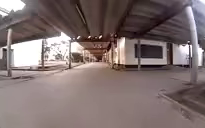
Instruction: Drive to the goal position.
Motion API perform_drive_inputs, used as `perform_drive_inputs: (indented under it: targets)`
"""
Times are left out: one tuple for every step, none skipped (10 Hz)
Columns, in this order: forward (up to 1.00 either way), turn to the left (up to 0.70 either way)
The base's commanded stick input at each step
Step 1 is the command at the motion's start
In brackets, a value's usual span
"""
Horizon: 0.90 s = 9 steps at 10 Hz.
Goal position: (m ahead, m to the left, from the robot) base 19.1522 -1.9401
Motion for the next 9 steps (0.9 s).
perform_drive_inputs:
  targets:
    - [0.7, 0.0]
    - [0.7, 0.0]
    - [0.7, 0.0]
    - [0.7, 0.0]
    - [0.7, 0.0]
    - [0.7, 0.0]
    - [0.7, 0.0]
    - [0.7, 0.0]
    - [0.7, 0.0]
